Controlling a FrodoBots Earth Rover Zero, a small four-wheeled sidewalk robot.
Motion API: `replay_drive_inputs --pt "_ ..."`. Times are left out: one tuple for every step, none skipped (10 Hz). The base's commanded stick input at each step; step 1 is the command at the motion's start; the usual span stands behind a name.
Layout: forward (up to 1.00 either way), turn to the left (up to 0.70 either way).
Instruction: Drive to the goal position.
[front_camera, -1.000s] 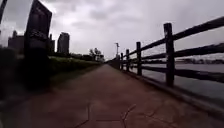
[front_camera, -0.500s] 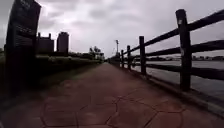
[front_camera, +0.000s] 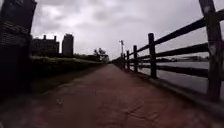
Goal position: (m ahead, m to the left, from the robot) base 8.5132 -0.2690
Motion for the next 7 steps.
replay_drive_inputs --pt "1.00 0.00" --pt "1.00 0.00" --pt "1.00 0.00" --pt "1.00 0.00" --pt "1.00 0.00" --pt "1.00 0.00" --pt "1.00 0.00"
